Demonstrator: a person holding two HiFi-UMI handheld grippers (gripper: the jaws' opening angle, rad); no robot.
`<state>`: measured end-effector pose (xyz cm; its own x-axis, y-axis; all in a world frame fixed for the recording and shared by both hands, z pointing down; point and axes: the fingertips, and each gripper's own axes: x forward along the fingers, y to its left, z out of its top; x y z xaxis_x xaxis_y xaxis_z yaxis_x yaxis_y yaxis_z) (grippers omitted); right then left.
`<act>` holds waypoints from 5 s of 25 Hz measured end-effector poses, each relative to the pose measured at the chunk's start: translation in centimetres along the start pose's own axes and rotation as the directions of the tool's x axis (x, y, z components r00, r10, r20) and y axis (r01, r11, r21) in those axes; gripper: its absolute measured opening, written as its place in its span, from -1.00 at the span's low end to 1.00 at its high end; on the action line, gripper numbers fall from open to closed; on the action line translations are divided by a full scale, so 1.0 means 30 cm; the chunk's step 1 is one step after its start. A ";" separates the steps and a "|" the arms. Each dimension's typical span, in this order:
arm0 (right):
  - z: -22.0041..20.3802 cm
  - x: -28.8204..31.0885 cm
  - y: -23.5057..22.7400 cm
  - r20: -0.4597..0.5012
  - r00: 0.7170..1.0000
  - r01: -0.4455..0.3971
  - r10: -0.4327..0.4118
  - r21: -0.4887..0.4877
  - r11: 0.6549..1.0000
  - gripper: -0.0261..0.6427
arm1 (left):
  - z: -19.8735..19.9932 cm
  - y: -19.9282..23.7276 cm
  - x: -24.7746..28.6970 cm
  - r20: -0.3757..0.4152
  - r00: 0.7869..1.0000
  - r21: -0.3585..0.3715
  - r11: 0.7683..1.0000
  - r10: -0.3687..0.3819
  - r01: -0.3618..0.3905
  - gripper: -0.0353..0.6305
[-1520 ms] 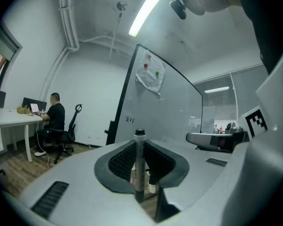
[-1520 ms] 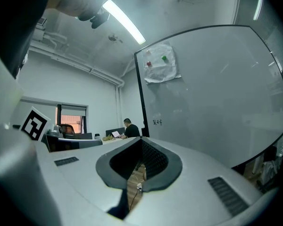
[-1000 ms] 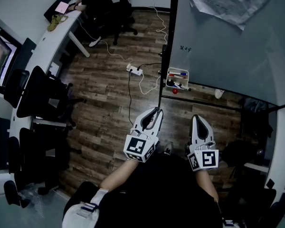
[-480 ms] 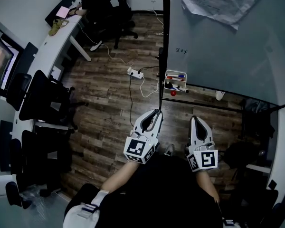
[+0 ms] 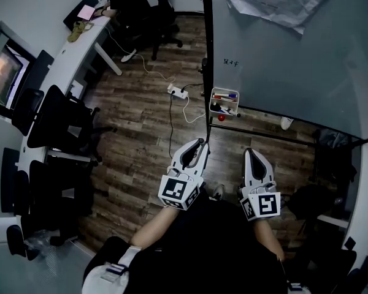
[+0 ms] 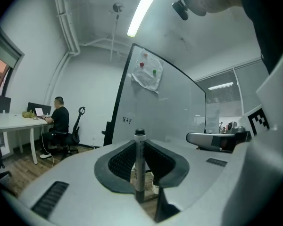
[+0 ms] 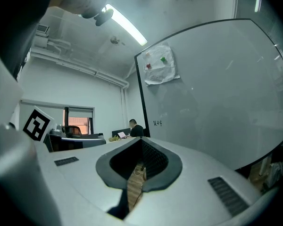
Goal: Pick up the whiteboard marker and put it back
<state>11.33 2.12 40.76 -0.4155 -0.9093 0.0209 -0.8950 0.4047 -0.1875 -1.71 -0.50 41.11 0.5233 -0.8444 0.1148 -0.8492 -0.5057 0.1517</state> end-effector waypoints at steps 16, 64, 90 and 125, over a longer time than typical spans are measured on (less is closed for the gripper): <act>-0.057 0.112 0.008 -0.047 0.999 -0.011 0.011 0.004 1.000 -0.88 | 0.008 0.094 0.069 -0.011 1.000 0.010 1.000 0.002 -0.001 -0.69; -0.174 0.447 -0.136 -0.180 0.983 0.048 -0.036 0.063 0.997 -0.88 | -0.154 0.328 0.582 -0.068 0.997 -0.113 0.993 -0.044 0.037 -0.69; -0.191 0.465 -0.125 -0.194 0.980 0.060 -0.047 0.061 0.996 -0.88 | -0.303 0.356 0.583 -0.146 0.989 -0.137 0.990 -0.039 0.019 -0.69; -0.189 0.463 -0.110 -0.182 0.983 0.029 -0.017 0.066 0.997 -0.88 | -0.307 0.358 0.553 -0.170 0.985 -0.116 0.993 -0.029 0.010 -0.55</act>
<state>7.59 -11.29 47.23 -0.4231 -0.8831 0.2027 -0.8942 0.3709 -0.2509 -1.49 -18.29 53.68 0.5523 -0.7869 0.2752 -0.8303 -0.4897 0.2660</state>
